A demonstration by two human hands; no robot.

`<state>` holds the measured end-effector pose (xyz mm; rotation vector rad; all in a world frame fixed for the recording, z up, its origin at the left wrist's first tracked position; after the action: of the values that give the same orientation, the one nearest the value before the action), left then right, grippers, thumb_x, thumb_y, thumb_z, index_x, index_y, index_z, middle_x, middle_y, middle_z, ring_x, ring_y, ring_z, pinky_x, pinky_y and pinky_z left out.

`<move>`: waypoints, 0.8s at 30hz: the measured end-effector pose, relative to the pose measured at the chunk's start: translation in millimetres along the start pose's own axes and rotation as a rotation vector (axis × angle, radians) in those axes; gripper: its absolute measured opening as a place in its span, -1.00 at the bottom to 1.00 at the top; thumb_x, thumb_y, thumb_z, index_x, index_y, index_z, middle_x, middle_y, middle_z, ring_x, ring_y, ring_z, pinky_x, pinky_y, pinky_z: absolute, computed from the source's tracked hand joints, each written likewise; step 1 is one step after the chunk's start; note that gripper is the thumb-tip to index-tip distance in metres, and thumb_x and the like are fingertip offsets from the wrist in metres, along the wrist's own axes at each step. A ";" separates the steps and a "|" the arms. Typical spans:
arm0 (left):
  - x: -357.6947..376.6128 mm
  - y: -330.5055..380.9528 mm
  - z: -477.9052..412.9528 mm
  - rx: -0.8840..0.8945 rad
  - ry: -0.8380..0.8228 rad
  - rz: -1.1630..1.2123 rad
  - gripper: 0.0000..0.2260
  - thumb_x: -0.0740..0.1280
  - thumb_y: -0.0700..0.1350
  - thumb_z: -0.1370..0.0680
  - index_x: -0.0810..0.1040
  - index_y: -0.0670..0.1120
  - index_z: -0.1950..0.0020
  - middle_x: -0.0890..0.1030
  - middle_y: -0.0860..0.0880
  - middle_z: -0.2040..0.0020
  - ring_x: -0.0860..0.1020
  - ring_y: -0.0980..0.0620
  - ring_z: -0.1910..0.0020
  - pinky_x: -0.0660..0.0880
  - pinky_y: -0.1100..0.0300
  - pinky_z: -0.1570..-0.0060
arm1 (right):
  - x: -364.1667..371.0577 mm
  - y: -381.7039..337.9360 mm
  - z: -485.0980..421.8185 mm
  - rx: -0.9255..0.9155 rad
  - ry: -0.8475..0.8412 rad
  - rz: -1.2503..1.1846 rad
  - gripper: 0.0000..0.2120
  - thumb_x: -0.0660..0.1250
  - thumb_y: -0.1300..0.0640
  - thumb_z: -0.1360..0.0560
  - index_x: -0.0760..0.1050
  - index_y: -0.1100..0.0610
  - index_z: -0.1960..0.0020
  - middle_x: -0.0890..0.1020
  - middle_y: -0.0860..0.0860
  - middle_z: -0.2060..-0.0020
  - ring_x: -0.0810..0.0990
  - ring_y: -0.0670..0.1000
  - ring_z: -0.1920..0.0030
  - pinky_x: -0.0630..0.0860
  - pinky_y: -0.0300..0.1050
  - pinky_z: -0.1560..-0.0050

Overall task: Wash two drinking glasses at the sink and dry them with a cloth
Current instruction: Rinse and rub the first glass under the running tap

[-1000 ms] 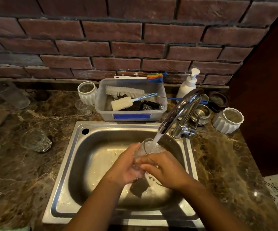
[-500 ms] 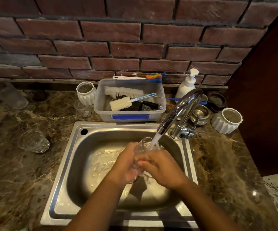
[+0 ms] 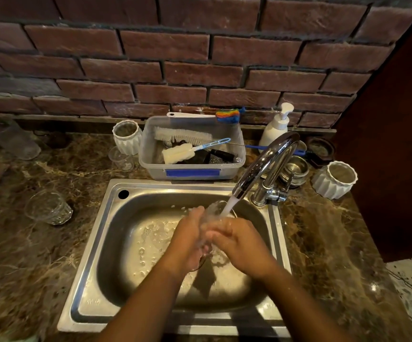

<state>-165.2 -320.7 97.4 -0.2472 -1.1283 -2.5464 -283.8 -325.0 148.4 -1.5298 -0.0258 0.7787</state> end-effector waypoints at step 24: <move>3.4 7.1 13.1 0.481 0.259 -0.050 -0.74 0.17 -0.15 -0.67 0.63 -0.13 0.07 0.66 -0.06 0.23 0.61 0.04 0.30 0.52 0.18 0.38 | -6.3 -11.6 -6.5 0.146 0.121 -0.273 -0.83 0.33 0.19 -0.58 0.67 0.21 0.09 0.73 0.03 0.23 0.69 -0.06 0.20 0.59 -0.18 0.11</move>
<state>-165.3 -316.2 112.0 0.2255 -1.5969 -2.1758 -280.4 -331.9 160.9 -1.3960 -0.0843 0.4610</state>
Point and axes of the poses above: each hand's wrist, its own z-axis away from the middle knuckle, its own x-axis out of the palm, y = z × x, the point moved 4 cm from there along -z, towards the middle knuckle
